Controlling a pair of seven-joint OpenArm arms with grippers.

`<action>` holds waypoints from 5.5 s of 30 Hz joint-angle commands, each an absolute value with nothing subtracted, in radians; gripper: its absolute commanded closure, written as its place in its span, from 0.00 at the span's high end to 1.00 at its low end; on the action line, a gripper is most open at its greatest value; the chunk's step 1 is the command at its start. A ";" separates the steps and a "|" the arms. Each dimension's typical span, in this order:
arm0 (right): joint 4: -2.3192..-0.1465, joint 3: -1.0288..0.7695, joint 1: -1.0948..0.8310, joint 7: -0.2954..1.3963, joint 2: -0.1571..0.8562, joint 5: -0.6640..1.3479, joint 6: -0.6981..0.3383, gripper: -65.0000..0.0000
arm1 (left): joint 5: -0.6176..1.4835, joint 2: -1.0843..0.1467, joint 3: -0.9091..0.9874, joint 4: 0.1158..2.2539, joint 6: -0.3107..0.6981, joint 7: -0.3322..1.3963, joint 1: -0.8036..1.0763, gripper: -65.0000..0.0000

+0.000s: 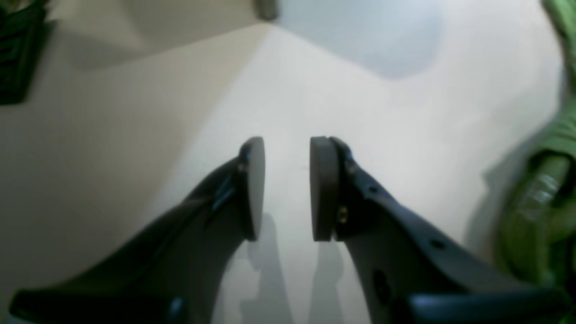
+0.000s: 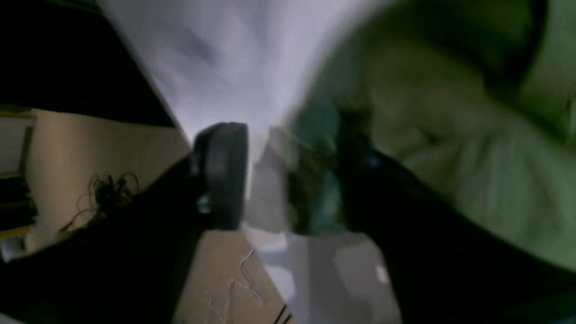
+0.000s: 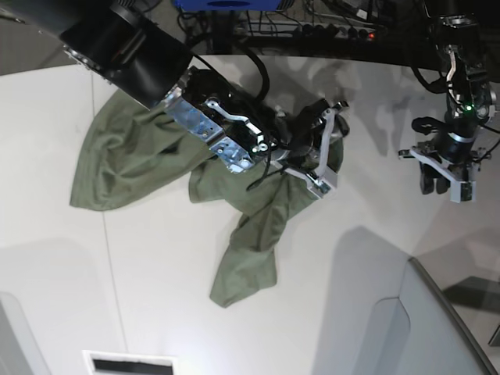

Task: Layout the t-shirt on the table in an organized manner, then fold the t-shirt properly
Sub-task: 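Lift the shirt with the right gripper, shaking it loose, then move the left gripper to the shirt and grasp cloth beside the right gripper, then pull the grasped cloth away from the right gripper with the left gripper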

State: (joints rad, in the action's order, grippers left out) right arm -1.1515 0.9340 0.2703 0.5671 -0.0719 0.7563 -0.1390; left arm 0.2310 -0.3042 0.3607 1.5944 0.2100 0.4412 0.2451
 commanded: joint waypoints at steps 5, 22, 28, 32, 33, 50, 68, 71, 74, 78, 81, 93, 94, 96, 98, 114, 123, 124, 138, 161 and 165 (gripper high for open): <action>-1.351 0.855 0.255 0.549 0.022 0.768 -0.142 0.48 | 0.245 -0.298 0.239 1.767 0.239 0.430 0.239 0.28; -1.572 0.447 0.028 0.552 0.145 0.763 -0.142 0.48 | 0.418 -0.189 0.202 1.552 0.240 0.955 -0.058 0.29; -1.567 0.453 0.028 0.552 0.143 0.765 -0.142 0.47 | 0.418 -0.220 0.021 1.494 0.237 0.794 -0.076 0.29; -1.566 0.453 0.028 0.552 0.143 0.766 -0.142 0.47 | 0.418 -0.206 -0.031 1.431 0.203 0.788 -0.131 0.29; -1.566 0.453 0.028 0.552 0.143 0.766 -0.142 0.47 | 0.418 -0.194 -0.045 1.402 0.170 0.788 -0.151 0.29; -1.564 0.447 0.007 0.552 0.143 0.763 -0.142 0.47 | 0.418 -0.124 -0.171 1.152 0.090 0.782 -0.320 0.29; -1.563 0.446 0.004 0.552 0.145 0.762 -0.142 0.48 | 0.568 -0.160 -0.168 1.207 -0.005 0.845 -0.318 0.60; -1.563 0.446 0.005 0.552 0.145 0.762 -0.142 0.48 | 0.567 -0.170 -0.170 1.201 -0.008 0.845 -0.318 0.59; -1.563 0.446 0.005 0.552 0.145 0.762 -0.142 0.48 | 0.559 -0.171 -0.173 1.198 -0.008 0.843 -0.309 0.60; -1.563 0.447 0.005 0.552 0.145 0.762 -0.142 0.48 | 0.527 -0.162 -0.179 1.198 -0.008 0.843 -0.298 0.60; -1.563 0.447 0.005 0.552 0.145 0.762 -0.142 0.48 | 0.524 -0.147 -0.179 1.198 -0.008 0.843 -0.295 0.60; -1.563 0.452 0.002 0.552 0.143 0.765 -0.142 0.48 | 0.524 -0.116 -0.179 1.081 -0.007 0.835 -0.302 0.58; -1.563 0.452 0.002 0.552 0.143 0.765 -0.142 0.48 | 0.524 -0.116 -0.179 1.082 -0.007 0.835 -0.302 0.58; -1.563 0.452 0.001 0.552 0.143 0.766 -0.142 0.47 | 0.524 -0.116 -0.179 1.082 -0.007 0.835 -0.302 0.58; -1.563 0.452 0.001 0.552 0.143 0.766 -0.142 0.47 | 0.524 -0.116 -0.179 1.084 -0.007 0.835 -0.303 0.58; -1.563 0.453 0.001 0.552 0.143 0.763 -0.142 0.47 | 0.526 -0.114 -0.177 1.165 -0.007 0.840 -0.303 0.58; -1.563 0.449 0.001 0.552 0.143 0.763 -0.142 0.47 | 0.524 -0.077 -0.177 1.099 -0.007 0.835 -0.305 0.58; -1.563 0.449 0.001 0.552 0.143 0.763 -0.142 0.47 | 0.524 -0.073 -0.177 1.095 -0.007 0.835 -0.305 0.58; -1.563 0.449 0.001 0.552 0.143 0.763 -0.142 0.47 | 0.524 -0.073 -0.171 1.104 -0.008 0.835 -0.309 0.00; -1.563 0.447 0.005 0.552 0.145 0.760 -0.142 0.47 | 0.526 -0.417 -0.019 1.251 -0.010 0.842 -0.349 0.00; -1.563 0.447 0.008 0.552 0.145 0.760 -0.142 0.47 | 0.524 -0.472 0.031 1.250 -0.010 0.840 -0.323 0.00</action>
State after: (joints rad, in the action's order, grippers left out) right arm -1.5482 0.4515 -0.0109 0.5705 0.1471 0.7513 -0.1310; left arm 0.5163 -0.4664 0.0292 1.2308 -0.0124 0.8558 -0.3019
